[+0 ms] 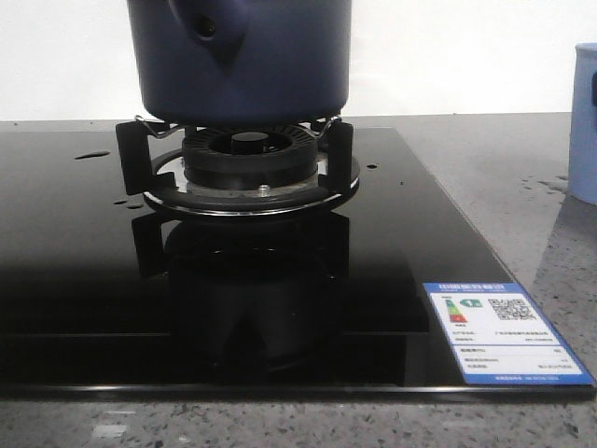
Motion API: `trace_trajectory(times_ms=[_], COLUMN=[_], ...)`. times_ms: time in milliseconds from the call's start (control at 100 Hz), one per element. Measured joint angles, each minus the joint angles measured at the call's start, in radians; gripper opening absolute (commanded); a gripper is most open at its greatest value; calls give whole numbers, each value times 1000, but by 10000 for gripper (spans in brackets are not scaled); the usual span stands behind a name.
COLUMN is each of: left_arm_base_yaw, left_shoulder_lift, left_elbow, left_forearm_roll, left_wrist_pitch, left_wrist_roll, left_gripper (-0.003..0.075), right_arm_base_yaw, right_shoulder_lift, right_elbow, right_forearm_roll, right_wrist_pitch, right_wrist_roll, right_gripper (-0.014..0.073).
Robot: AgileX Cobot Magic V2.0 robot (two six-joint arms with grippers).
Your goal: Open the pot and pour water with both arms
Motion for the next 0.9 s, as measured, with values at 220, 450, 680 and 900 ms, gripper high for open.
trace_trajectory(times_ms=[220, 450, 680, 900], left_arm_base_yaw=[0, 0, 0, 0], left_shoulder_lift=[0, 0, 0, 0], left_elbow=[0, 0, 0, 0], left_forearm_roll=[-2, -2, -2, -2], left_wrist_pitch=[2, 2, 4, 7], left_wrist_roll=[0, 0, 0, 0], left_gripper=[295, 295, 295, 295], right_arm_base_yaw=[0, 0, 0, 0], right_shoulder_lift=[74, 83, 81, -8], right_elbow=[0, 0, 0, -73], right_forearm_roll=[4, 4, -8, -95], right_wrist_pitch=[-50, -56, -57, 47], right_wrist_roll=[34, 36, 38, 42], right_gripper=[489, 206, 206, 206])
